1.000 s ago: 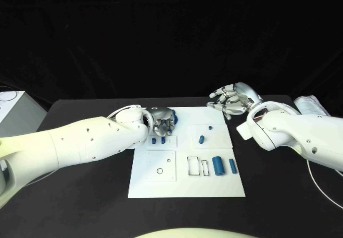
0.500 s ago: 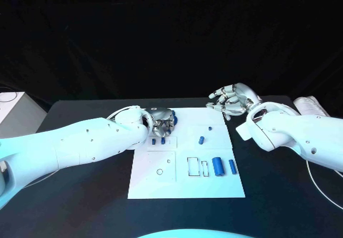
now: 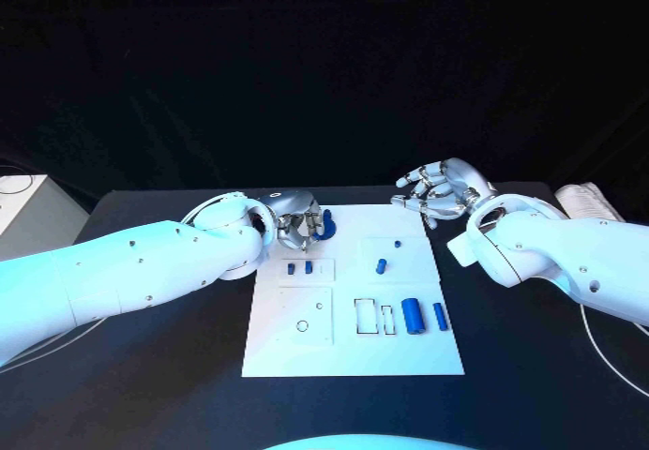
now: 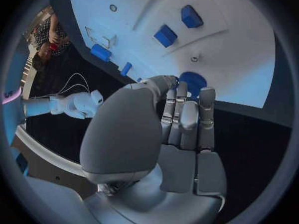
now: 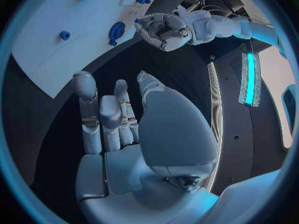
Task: Assemble the parts on the task board
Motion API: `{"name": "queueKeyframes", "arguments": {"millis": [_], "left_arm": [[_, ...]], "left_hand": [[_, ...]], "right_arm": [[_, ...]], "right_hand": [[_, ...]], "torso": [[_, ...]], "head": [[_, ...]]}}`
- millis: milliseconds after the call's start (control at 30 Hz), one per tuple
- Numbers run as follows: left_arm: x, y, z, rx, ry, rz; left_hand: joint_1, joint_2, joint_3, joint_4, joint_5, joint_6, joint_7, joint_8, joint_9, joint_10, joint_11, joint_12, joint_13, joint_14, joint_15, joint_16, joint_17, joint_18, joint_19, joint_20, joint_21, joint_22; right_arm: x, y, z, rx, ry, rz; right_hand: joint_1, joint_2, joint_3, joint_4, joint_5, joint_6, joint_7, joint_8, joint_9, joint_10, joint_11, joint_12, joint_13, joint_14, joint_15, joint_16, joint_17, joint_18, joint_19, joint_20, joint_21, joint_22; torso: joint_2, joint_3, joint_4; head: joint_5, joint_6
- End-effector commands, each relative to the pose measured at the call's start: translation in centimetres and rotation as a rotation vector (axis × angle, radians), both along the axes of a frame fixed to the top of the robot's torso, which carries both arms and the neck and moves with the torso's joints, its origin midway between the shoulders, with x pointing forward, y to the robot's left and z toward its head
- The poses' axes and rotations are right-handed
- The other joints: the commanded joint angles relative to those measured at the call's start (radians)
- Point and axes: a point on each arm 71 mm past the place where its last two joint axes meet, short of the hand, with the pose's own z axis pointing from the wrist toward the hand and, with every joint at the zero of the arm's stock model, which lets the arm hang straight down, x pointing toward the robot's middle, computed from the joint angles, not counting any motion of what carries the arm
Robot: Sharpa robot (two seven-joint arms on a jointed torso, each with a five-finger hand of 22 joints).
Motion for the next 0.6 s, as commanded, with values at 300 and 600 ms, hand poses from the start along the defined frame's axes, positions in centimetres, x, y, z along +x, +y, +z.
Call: {"name": "queueKeyframes", "arguments": {"millis": [300, 600], "left_arm": [[-0.1, 1.7, -0.1, -0.01, 0.095, 0.025], [0.2, 2.4, -0.7, 0.017, 0.125, 0.042]], "left_hand": [[-0.029, -0.008, 0.016, -0.003, -0.001, 0.009, 0.001, -0.009, 0.005, 0.016, 0.001, -0.02, 0.002, 0.003, 0.0, 0.004, -0.007, -0.005, -0.013, -0.002, 0.007, 0.002], [-0.035, -0.01, 0.016, -0.002, -0.001, 0.01, 0.001, -0.01, 0.006, 0.018, 0.001, -0.024, 0.002, 0.002, 0.0, 0.004, -0.009, -0.005, -0.016, -0.001, 0.006, 0.0]], "right_arm": [[-0.1, 0.0, 0.0, -0.005, -0.007, 0.016], [-0.1, 0.0, 0.0, -0.005, -0.007, 0.015]], "right_hand": [[-0.002, -0.007, 0.005, 0.001, 0.003, -0.005, 0.003, 0.007, 0.001, -0.006, -0.002, -0.002, -0.001, -0.007, 0.0, -0.007, 0.001, 0.009, -0.002, 0.004, -0.004, -0.001], [-0.002, -0.007, 0.005, 0.001, 0.003, -0.005, 0.003, 0.007, 0.001, -0.006, -0.002, -0.002, -0.001, -0.007, 0.0, -0.007, 0.001, 0.009, -0.002, 0.004, -0.004, -0.001]], "torso": [[0.002, -0.0001, -0.0008], [0.002, -0.0003, -0.0019]], "head": [[0.005, -0.004], [0.006, -0.007]]}}
